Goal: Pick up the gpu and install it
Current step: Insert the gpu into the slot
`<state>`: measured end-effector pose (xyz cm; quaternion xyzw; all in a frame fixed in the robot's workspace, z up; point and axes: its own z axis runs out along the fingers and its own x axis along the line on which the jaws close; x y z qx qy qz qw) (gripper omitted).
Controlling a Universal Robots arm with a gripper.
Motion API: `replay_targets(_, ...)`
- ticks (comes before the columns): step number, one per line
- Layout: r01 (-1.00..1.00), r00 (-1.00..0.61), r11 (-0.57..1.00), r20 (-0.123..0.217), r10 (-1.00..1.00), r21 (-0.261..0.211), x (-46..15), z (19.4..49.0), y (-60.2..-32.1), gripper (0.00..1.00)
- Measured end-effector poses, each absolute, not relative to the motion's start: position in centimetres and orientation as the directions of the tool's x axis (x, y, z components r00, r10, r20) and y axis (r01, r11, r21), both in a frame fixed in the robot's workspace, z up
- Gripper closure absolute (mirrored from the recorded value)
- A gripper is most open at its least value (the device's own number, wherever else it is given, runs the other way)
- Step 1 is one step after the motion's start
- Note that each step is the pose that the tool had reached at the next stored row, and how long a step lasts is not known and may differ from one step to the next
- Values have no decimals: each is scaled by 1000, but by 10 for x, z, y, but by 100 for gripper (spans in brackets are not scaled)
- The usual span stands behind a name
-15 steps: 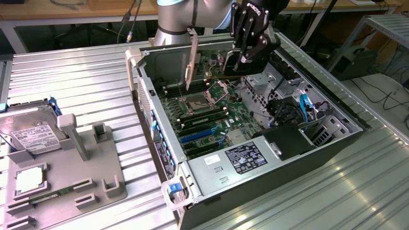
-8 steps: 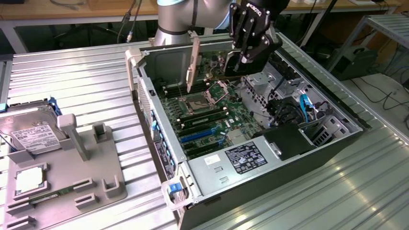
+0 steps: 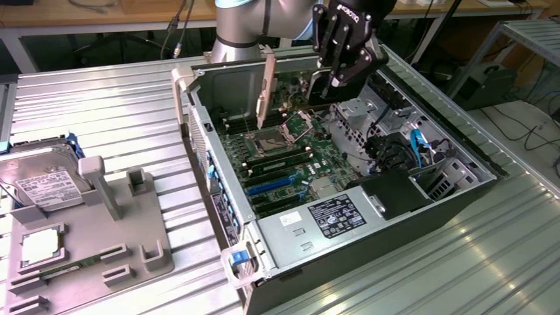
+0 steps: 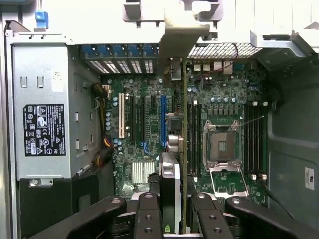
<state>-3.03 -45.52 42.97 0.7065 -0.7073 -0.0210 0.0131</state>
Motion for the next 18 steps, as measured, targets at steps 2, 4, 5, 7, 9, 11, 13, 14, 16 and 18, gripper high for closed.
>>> replay_targets(2,-999,3,-4,-11,-1000,48,-30,430,-455,72)
replay_targets(4,-999,4,-5,-11,-1000,48,-30,427,-455,72)
replay_targets(5,-999,4,-5,-11,-1000,48,-30,426,-455,72)
replay_targets(7,-999,4,-5,-11,-1000,48,-30,425,-455,72)
replay_targets(9,-999,4,-5,-11,-1000,48,-30,423,-455,72)
replay_targets(11,-999,4,-5,-11,-1000,48,-30,422,-455,72)
replay_targets(13,-999,4,-5,-11,-1000,48,-30,420,-455,72)
replay_targets(14,-999,4,-5,-11,-1000,48,-30,420,-455,72)
replay_targets(16,-999,4,-5,-11,-1000,48,-30,418,-455,72)
replay_targets(18,-999,4,-5,-11,-1000,48,-30,417,-455,72)
